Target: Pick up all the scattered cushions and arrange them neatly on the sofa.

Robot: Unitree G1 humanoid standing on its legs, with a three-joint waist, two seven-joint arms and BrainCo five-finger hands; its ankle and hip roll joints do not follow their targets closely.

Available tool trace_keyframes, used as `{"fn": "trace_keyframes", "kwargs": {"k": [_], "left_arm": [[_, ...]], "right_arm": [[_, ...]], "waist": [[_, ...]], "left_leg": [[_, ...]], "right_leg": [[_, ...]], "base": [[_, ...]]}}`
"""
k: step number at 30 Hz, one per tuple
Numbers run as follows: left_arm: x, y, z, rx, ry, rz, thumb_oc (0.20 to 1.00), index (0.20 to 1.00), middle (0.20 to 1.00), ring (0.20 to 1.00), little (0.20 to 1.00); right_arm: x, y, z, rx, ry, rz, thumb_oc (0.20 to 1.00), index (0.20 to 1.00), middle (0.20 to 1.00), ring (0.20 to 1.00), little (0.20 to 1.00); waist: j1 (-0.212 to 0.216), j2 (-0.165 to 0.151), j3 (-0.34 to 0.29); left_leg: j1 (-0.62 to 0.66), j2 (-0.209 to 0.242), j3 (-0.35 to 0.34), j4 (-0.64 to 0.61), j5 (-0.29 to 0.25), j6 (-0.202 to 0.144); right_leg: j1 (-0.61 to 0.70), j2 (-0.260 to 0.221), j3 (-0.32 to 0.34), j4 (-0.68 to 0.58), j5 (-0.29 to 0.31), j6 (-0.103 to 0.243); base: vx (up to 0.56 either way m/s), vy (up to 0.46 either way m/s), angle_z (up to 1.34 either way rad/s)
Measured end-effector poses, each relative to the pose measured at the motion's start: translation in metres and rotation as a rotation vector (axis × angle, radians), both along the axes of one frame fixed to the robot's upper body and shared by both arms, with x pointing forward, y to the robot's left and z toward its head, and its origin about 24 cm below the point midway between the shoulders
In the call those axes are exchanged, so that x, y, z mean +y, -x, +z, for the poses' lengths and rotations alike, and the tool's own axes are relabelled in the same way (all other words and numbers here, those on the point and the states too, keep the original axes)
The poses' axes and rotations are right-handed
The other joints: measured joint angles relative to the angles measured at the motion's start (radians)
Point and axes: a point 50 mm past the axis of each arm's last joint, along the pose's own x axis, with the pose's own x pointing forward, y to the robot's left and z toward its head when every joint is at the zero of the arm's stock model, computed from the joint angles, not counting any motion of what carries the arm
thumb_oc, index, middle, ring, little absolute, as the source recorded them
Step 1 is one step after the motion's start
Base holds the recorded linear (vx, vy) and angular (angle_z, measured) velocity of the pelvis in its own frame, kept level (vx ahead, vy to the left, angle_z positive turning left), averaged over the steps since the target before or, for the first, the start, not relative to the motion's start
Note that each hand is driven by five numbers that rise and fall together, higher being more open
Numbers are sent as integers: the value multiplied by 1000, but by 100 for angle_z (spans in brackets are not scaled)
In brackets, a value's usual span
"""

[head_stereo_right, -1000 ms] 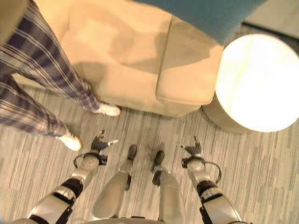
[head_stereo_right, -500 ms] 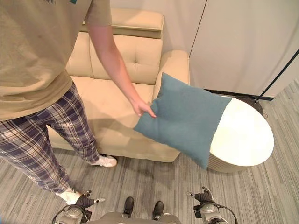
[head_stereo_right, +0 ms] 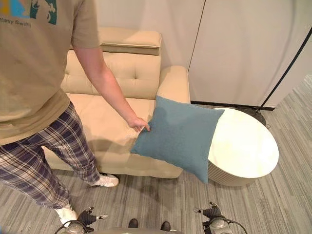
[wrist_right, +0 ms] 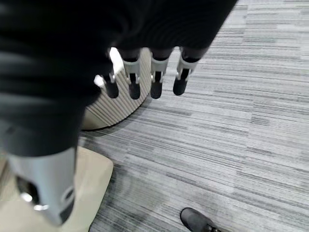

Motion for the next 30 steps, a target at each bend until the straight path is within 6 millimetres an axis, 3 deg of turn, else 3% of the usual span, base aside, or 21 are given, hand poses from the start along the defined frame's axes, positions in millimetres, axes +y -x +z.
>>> {"fn": "trace_keyframes", "kwargs": {"k": [8,12,13,16,18,19,22,23,24,25,26,28,30], "left_arm": [[3,-10,3,-19,-18,-20,1000,1000,1000,1000,1000],[7,-23,8,-50,-27,-21,1000,1000,1000,1000,1000],[11,-27,10,-57,-37,-23,1000,1000,1000,1000,1000],[17,-30,12,-63,-54,-19,1000,1000,1000,1000,1000],[17,-30,12,-65,-54,-13,1000,1000,1000,1000,1000],[17,-24,10,-45,-52,-6,1000,1000,1000,1000,1000],[14,-22,8,-38,-45,-2,1000,1000,1000,1000,1000],[11,-25,9,-44,-40,-13,1000,1000,1000,1000,1000],[10,-26,8,-43,-41,-31,1000,1000,1000,1000,1000],[4,-28,8,-47,-27,-34,1000,1000,1000,1000,1000],[1,-26,6,-41,-19,-35,1000,1000,1000,1000,1000],[0,-26,6,-43,-12,-38,1000,1000,1000,1000,1000],[-1,-30,7,-52,-4,-43,1000,1000,1000,1000,1000]], "right_arm": [[-2,6,-2,54,22,23,1000,1000,1000,1000,1000],[-1,2,-1,52,22,35,1000,1000,1000,1000,1000],[1,-7,1,35,21,47,1000,1000,1000,1000,1000],[4,-13,2,20,19,69,1000,1000,1000,1000,1000],[5,-14,2,18,18,79,1000,1000,1000,1000,1000],[6,-13,1,20,16,79,1000,1000,1000,1000,1000],[5,-6,-1,38,16,67,1000,1000,1000,1000,1000],[4,-4,-1,47,18,63,1000,1000,1000,1000,1000],[4,1,-2,58,19,59,1000,1000,1000,1000,1000],[0,0,-1,53,26,47,1000,1000,1000,1000,1000],[-1,-3,0,40,25,40,1000,1000,1000,1000,1000],[-1,-5,1,27,23,35,1000,1000,1000,1000,1000],[-1,-3,0,38,26,41,1000,1000,1000,1000,1000]], "waist": [[21,-21,50],[19,-35,108],[13,-40,126],[15,-46,140],[8,-50,138],[-3,-64,130],[-6,-83,119],[-8,-72,108],[-9,-73,103],[-4,-55,96],[-3,-56,94],[-5,-82,77],[-5,-94,71]], "left_leg": [[13,-8,27,12,-17,13],[-12,-37,33,54,-32,53],[-17,-46,35,62,-37,69],[37,-65,41,19,-42,87],[49,-71,41,0,-44,91],[53,-76,42,-3,-45,95],[69,-69,13,5,-87,78],[70,-42,-13,8,-100,62],[74,-39,-43,27,-111,40],[77,-1,-54,56,-126,22],[77,9,-55,114,-129,14],[-8,1,-52,366,-162,-56],[-76,0,-52,427,-176,-76]], "right_leg": [[-22,-11,28,45,-10,6],[-165,-58,55,323,-84,34],[-215,-73,64,421,-91,47],[-284,-99,79,522,-124,91],[-334,-96,78,447,-115,98],[-362,-96,78,319,-61,101],[-350,-94,82,206,3,80],[-340,-73,66,204,30,55],[-312,-63,55,168,104,44],[-269,-27,42,126,104,-7],[-201,-11,31,60,114,-21],[-105,0,15,-12,94,-71],[-85,5,11,-11,75,-94]], "base": [[8,74,-12],[-52,115,-14],[48,81,-13],[119,5,-27],[134,-80,-6],[157,-157,13],[131,-209,39],[140,-157,73],[150,-131,67],[228,-211,47],[173,-169,26],[106,-108,25],[8,-5,7]]}}
